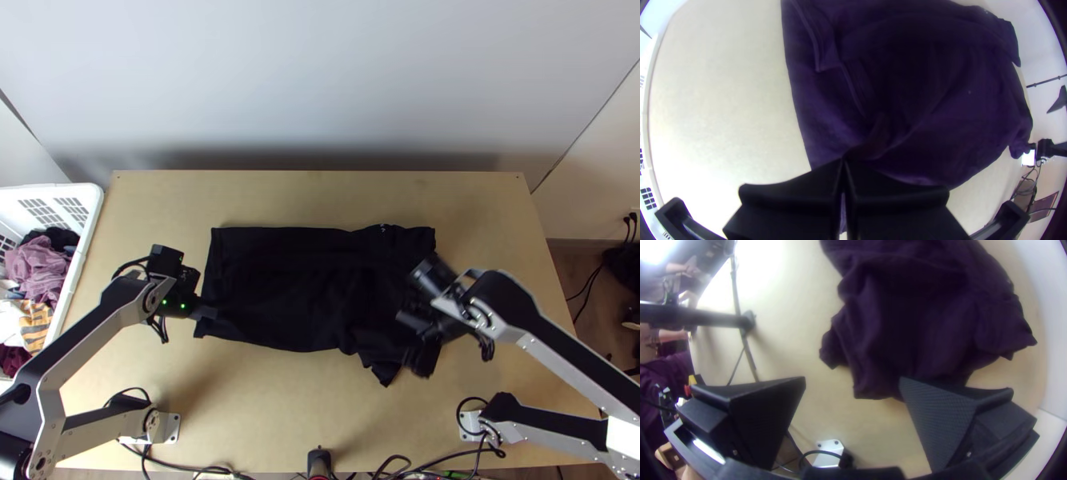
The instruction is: Fold the t-shirt
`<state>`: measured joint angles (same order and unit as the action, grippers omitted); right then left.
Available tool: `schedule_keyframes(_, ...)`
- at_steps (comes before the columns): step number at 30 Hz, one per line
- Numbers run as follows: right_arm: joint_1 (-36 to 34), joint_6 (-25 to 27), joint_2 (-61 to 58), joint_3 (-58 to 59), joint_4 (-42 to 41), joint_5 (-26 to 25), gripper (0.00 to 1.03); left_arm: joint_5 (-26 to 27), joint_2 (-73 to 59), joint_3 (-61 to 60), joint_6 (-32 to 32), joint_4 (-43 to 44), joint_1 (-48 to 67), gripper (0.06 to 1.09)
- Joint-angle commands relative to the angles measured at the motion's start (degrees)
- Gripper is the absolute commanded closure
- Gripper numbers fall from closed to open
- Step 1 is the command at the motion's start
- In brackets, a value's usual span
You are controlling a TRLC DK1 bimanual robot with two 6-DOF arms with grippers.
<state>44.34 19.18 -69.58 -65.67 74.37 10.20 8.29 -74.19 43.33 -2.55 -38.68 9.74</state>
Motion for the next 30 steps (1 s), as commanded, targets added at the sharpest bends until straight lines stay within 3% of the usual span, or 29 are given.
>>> schedule_keyframes(1,10.0,0.7,-0.1,4.1,2.1,2.8,0.05,-0.2,-1.4,0.9,1.8,1.3,-1.7,1.05)
schedule_keyframes(11,19.2,0.9,-0.5,11.7,2.4,6.8,0.05,-1.3,-3.3,3.0,3.0,2.0,-1.1,1.05)
schedule_keyframes(25,18.1,3.0,-13.7,12.1,-10.6,7.0,0.05,-1.3,-0.5,2.6,3.9,1.1,-0.8,1.05)
schedule_keyframes(30,16.9,2.8,-15.8,10.4,-11.5,7.0,0.05,-1.4,0.2,2.2,3.4,1.0,-0.8,1.05)
